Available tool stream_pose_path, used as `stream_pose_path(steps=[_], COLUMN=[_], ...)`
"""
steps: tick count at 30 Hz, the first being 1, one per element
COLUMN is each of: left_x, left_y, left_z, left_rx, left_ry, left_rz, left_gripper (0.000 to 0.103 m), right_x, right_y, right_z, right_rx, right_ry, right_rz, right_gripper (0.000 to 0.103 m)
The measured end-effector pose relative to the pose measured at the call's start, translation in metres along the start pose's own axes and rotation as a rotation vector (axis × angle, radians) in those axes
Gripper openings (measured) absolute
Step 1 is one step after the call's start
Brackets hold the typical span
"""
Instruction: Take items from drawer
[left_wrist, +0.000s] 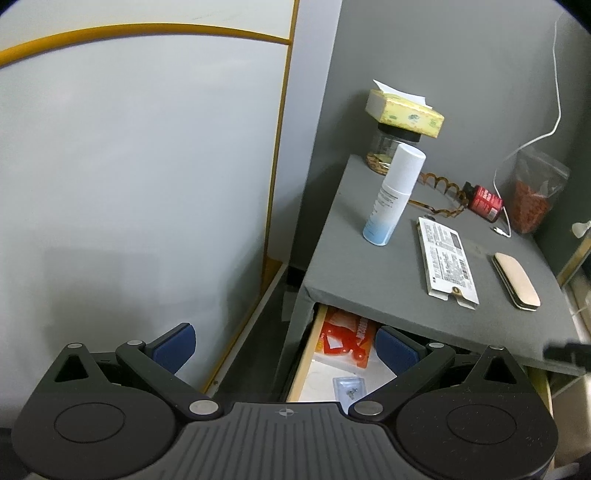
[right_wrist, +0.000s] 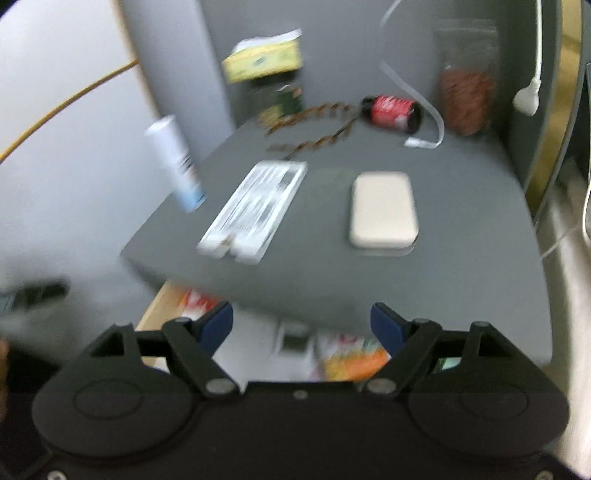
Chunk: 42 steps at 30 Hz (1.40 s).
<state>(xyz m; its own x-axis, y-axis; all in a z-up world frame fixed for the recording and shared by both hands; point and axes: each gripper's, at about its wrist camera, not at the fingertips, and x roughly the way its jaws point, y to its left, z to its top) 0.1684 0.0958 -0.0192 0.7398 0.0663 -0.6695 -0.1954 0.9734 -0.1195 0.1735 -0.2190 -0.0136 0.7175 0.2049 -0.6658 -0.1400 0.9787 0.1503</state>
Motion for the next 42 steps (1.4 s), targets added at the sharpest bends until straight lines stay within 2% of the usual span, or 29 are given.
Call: stream_pose_path(steps=[7,13,30,42], left_x=[0.001,0.0,-0.007,-0.009], left_y=[-0.002,-0.001,0.001,0.006], left_z=[-0.003,-0.004,-0.007,-0.006], left_rx=[0.013,0.013,0.014,0.001], left_ry=[0.002,0.003,0.0,-0.005], left_rz=[0.003,0.001,-0.008,-0.015], left_gripper=[0.103,0.103,0.103,0.103], right_x=[-0.007,-0.006,-0.003,0.007], right_y=[0.007,-0.002,-0.004,0.006], right_z=[-0.029,-0.04,-0.043,-0.037], right_rx=[0.01,0.052,0.063,0.036], right_ry=[-0.004,-0.033,-0.025,0.012], right_rz=[0.045,0.059,0.055,0.088], right_gripper=[0.08,0.081,0.08,0.08])
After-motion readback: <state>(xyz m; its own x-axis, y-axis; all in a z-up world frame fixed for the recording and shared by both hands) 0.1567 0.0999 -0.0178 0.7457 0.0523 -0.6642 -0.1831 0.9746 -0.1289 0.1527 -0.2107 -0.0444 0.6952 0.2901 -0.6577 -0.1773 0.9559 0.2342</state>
